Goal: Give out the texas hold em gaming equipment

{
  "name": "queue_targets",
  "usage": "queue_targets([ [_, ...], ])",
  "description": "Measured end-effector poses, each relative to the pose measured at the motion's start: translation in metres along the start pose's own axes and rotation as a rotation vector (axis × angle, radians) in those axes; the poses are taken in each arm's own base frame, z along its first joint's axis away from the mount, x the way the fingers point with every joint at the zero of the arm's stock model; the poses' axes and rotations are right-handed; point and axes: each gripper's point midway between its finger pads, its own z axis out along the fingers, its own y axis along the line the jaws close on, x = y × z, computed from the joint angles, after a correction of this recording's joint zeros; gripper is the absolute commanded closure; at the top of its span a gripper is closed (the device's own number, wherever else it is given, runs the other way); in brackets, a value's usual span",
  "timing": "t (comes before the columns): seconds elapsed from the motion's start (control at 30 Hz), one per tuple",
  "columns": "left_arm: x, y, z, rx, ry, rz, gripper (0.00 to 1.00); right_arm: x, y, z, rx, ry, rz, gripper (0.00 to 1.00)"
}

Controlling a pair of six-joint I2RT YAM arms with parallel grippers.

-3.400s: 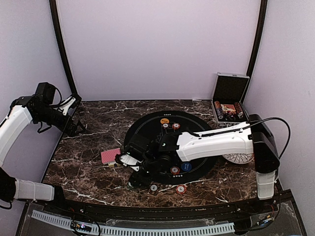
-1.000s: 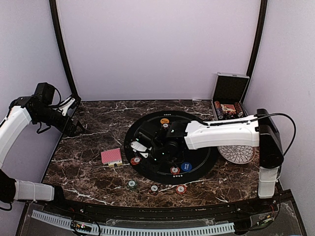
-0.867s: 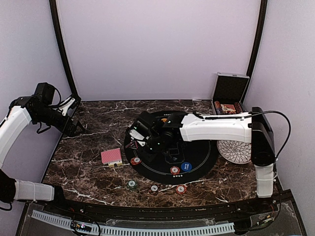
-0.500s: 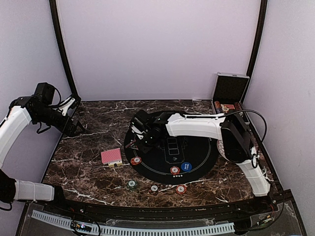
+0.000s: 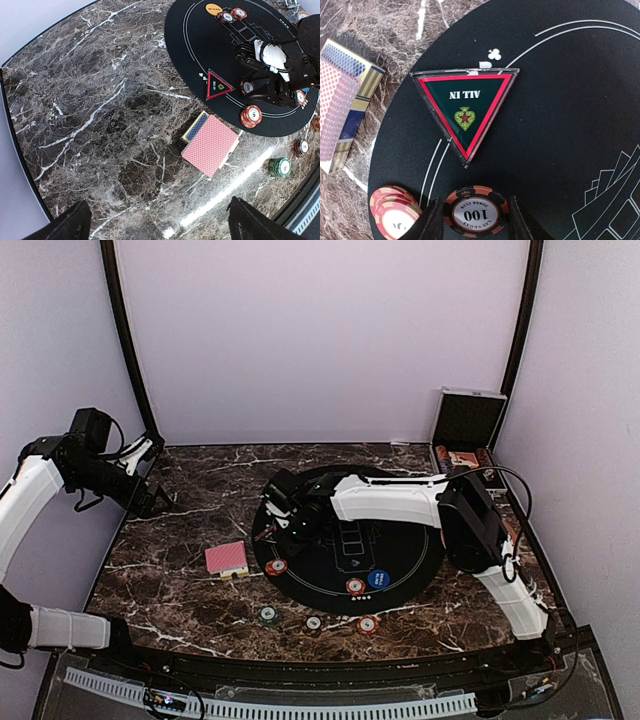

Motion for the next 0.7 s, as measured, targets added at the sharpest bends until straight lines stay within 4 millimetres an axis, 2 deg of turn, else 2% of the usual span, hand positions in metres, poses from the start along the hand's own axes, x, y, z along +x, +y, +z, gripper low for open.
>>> queue_targets([
  [0.17,0.000,0.000,0.000,0.000,0.000,-0.001,0.01,0.000,-0.001,0.000,0.005,0.001,-0.001,0.39],
  [0.33,0.000,0.000,0.000,0.000,0.000,0.000,0.01,0.002,-0.002,-0.001,0.008,0.002,-0.003,0.40],
  [0.43,0.000,0.000,0.000,0.000,0.000,0.000,0.01,0.004,-0.003,-0.008,0.007,0.004,-0.004,0.40],
  [0.53,0.000,0.000,0.000,0.000,0.000,0.000,0.01,0.009,-0.004,-0.032,0.006,-0.006,-0.013,0.38],
  [0.63,0.000,0.000,0.000,0.000,0.000,0.000,0.01,0.013,-0.002,-0.072,-0.001,-0.041,-0.033,0.34],
  [0.7,0.000,0.000,0.000,0.001,-0.001,-0.001,0.01,0.020,0.008,-0.103,-0.017,-0.075,-0.061,0.31],
])
